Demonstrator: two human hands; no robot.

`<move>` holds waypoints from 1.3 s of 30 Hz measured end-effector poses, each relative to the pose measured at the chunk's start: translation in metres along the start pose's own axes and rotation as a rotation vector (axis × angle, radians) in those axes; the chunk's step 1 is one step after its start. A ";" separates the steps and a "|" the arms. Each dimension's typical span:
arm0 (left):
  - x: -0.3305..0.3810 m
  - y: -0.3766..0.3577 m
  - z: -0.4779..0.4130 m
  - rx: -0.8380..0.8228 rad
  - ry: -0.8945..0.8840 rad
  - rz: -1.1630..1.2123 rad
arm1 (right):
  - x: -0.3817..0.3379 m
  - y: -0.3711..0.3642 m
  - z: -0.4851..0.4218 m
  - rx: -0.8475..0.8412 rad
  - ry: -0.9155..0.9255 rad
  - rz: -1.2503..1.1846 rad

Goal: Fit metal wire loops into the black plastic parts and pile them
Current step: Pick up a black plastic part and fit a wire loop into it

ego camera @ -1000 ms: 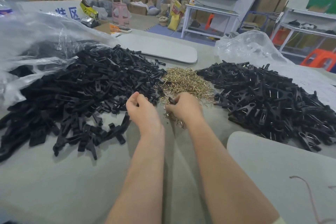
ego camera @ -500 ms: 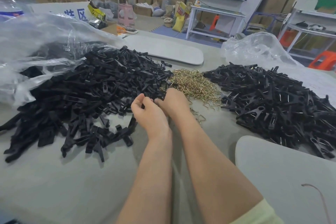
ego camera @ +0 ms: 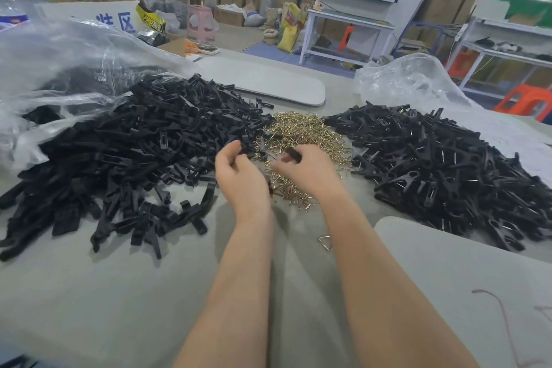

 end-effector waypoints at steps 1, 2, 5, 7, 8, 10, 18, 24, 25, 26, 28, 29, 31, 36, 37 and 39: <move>0.001 0.004 -0.001 0.043 0.006 0.030 | -0.002 -0.013 0.000 -0.073 -0.001 0.082; 0.002 0.008 -0.002 0.075 0.012 0.051 | -0.002 -0.027 0.000 -0.129 -0.010 0.170; 0.002 0.010 -0.004 0.103 -0.011 0.051 | -0.005 -0.040 0.002 -0.035 -0.011 0.353; 0.005 0.004 -0.006 0.030 -0.097 -0.041 | -0.003 -0.032 0.003 0.013 -0.022 0.257; 0.007 -0.001 -0.006 -0.042 -0.153 -0.125 | 0.000 -0.025 0.004 0.003 -0.029 0.158; 0.007 -0.020 0.000 -0.242 -0.258 -0.347 | 0.005 -0.004 0.006 -0.047 -0.041 0.002; -0.012 -0.066 0.039 -0.773 -0.479 -0.761 | 0.058 0.044 0.026 -0.030 -0.202 -0.429; -0.031 -0.054 0.025 -0.663 0.042 -0.401 | 0.066 0.037 0.039 0.178 -0.151 -0.830; -0.033 -0.053 0.025 -0.663 0.110 -0.330 | 0.064 0.037 0.041 0.210 -0.100 -0.792; -0.034 -0.053 0.025 -0.664 0.150 -0.282 | 0.062 0.036 0.043 0.227 -0.051 -0.716; -0.035 -0.053 0.027 -0.662 0.204 -0.209 | 0.058 0.041 0.045 0.275 0.026 -0.433; -0.035 -0.054 0.027 -0.661 0.225 -0.180 | 0.056 0.045 0.046 0.305 0.053 -0.297; -0.034 -0.055 0.027 -0.664 0.244 -0.150 | 0.054 0.051 0.047 0.338 0.082 -0.205; -0.034 -0.055 0.027 -0.668 0.228 -0.153 | 0.055 0.045 0.047 0.273 0.064 -0.472; -0.034 -0.055 0.026 -0.664 0.224 -0.158 | 0.053 0.041 0.047 0.242 0.051 -0.572; -0.033 -0.055 0.026 -0.661 0.216 -0.162 | 0.048 0.036 0.047 0.213 0.060 -0.632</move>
Point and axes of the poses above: each hand's wrist, its own z-axis away from the middle knuckle, its own y-axis out of the back of the hand, x = y × z, the point moved 7 cm from there along -z, towards the middle knuckle, and after that the axes turned 3 degrees about -x, right-handed, at the moved point
